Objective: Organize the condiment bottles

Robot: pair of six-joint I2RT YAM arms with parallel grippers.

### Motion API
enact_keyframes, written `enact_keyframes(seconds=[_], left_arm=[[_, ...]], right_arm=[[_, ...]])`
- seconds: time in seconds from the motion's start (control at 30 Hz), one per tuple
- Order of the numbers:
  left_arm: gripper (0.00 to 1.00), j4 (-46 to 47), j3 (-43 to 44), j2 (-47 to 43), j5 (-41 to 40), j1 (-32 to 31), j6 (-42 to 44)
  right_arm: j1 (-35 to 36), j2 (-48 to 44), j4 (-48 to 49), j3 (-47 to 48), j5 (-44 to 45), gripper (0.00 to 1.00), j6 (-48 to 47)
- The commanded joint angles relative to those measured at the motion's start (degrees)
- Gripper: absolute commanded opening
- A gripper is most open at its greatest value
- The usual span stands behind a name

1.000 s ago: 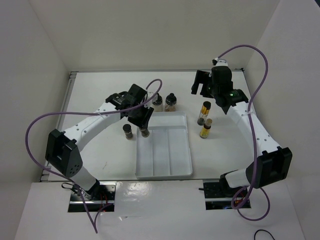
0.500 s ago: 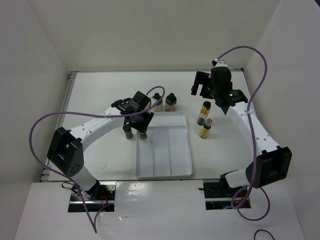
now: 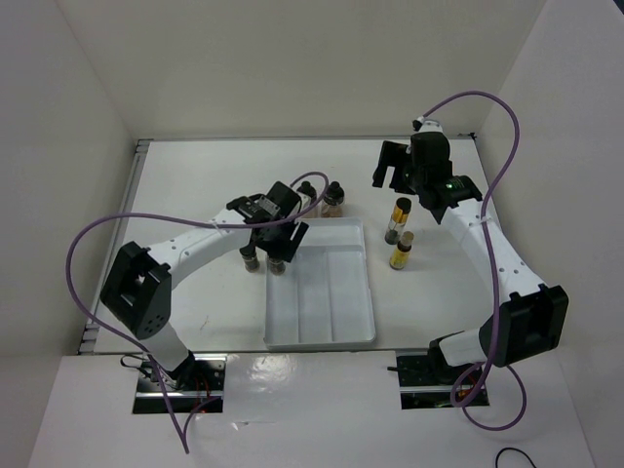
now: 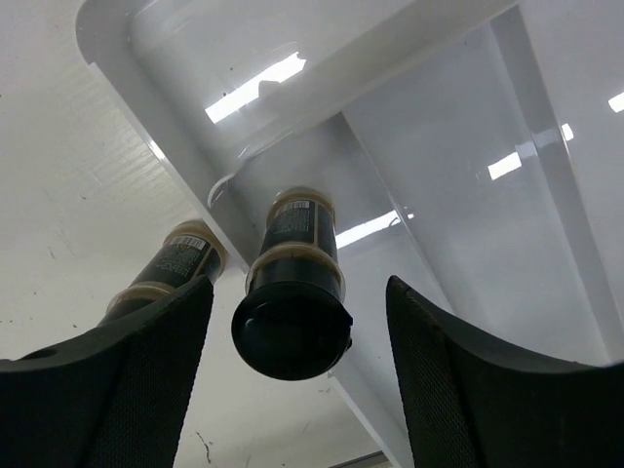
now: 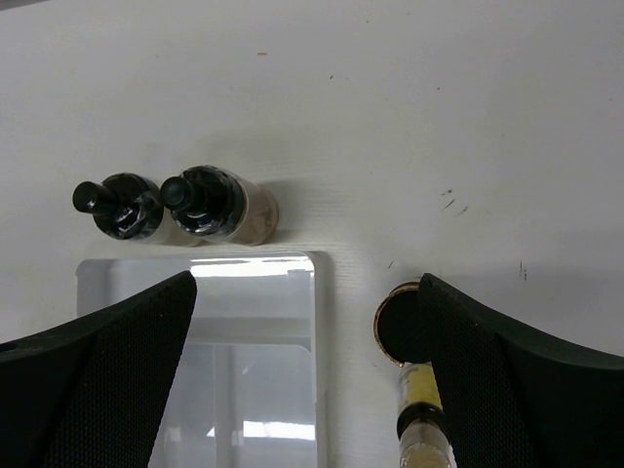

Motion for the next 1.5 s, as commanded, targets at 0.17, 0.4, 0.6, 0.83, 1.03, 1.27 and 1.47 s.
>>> enact_keyframes(seconds=[0.17,0.4,0.6,0.83,1.03,1.27,1.47], left_arm=[[0.9,-2.1,5.6,-4.7,-2.3,-0.4,-2.3],[1.0,-3.2,14.4,-11.4,-0.2,1.9,-5.5],[1.0,-4.5,6.4,-13.5,-1.5,11.1,-6.7],[1.0,-3.4,-1.1,-14.6,1.4,15.6,-8.0],[1.0,-2.3,-5.0,-12.3,3.1,15.6,-8.0],[0.95,-0.3,-7.6,-10.6,2.6,15.6,-8.0],[0.89,0.3,-7.6,-8.4,2.6,15.6,-8.0]], right_arm=[[0.2,-0.6,0.2,-0.5,0.5,0.99,0.3],[0.2,-1.1,0.7,-1.0,0.5,0.99,0.3],[0.2,-2.7,0.7,-2.7,0.0,0.99,0.3],[0.2,-4.4,0.1,-4.3,0.0,0.99,0.3],[0.2,-5.0,-0.4,-4.3,0.0,0.99,0.3],[0.2,-6.0,-0.4,-4.8,0.0,0.99,0.3],[0.2,-6.0,-1.0,-4.8,0.5,0.99,0.3]])
